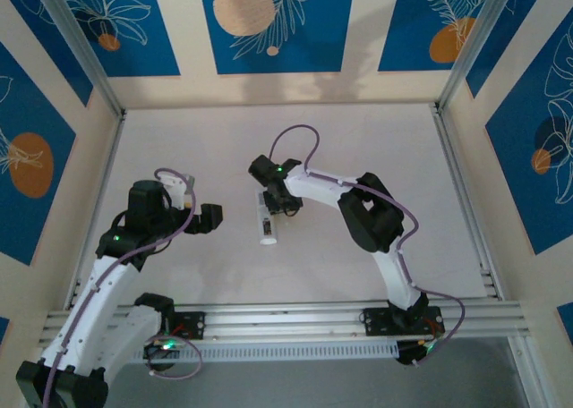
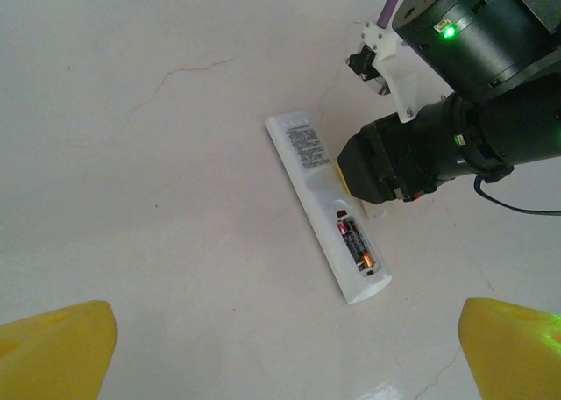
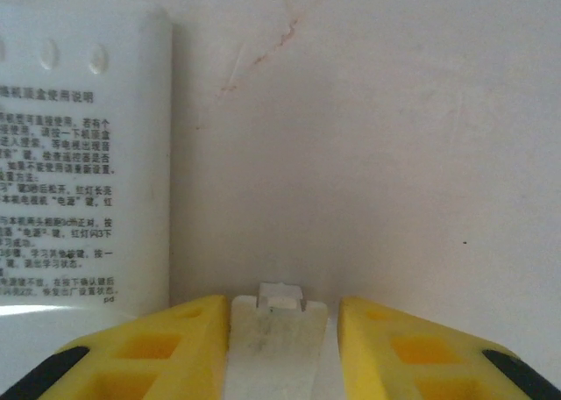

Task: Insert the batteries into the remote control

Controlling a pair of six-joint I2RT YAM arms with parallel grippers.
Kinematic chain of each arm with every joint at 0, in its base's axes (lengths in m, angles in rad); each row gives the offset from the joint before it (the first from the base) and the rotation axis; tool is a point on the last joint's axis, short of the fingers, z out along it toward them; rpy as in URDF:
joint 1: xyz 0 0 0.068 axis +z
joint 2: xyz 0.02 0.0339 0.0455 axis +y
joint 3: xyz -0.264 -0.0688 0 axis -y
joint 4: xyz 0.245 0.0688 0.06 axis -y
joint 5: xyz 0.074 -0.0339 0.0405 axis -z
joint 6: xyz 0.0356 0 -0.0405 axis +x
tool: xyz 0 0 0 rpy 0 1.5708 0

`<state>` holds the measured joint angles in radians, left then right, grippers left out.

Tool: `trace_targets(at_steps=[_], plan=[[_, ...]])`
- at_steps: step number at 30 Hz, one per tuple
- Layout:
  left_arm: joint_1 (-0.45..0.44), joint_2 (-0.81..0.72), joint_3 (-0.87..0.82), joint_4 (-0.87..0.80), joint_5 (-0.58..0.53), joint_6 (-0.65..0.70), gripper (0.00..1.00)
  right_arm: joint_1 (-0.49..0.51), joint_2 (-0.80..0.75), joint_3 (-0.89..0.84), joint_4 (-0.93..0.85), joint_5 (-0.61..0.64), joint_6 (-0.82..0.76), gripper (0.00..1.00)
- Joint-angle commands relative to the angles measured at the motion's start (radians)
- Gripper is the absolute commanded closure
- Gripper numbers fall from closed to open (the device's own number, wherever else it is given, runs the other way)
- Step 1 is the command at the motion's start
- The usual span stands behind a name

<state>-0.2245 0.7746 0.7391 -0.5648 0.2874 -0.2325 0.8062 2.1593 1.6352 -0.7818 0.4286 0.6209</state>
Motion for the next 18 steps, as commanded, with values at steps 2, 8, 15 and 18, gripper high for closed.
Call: trace_targets(at_steps=[2, 8, 15, 18], plan=[[0.017, -0.006, -0.01, -0.004, 0.026, 0.014, 0.0, 0.024, 0.056, 0.022, -0.048, 0.016, 0.039, 0.62], [0.019, -0.008, -0.01, -0.006, 0.024, 0.015, 0.0, 0.028, 0.069, 0.045, -0.097, 0.018, 0.107, 0.65], [0.019, -0.009, -0.012, -0.006, 0.027, 0.016, 0.0, 0.028, 0.073, 0.035, -0.097, 0.009, 0.149, 0.68], [0.019, -0.009, -0.012, -0.004, 0.027, 0.015, 0.0, 0.026, 0.049, 0.029, -0.089, 0.015, 0.152, 0.69]])
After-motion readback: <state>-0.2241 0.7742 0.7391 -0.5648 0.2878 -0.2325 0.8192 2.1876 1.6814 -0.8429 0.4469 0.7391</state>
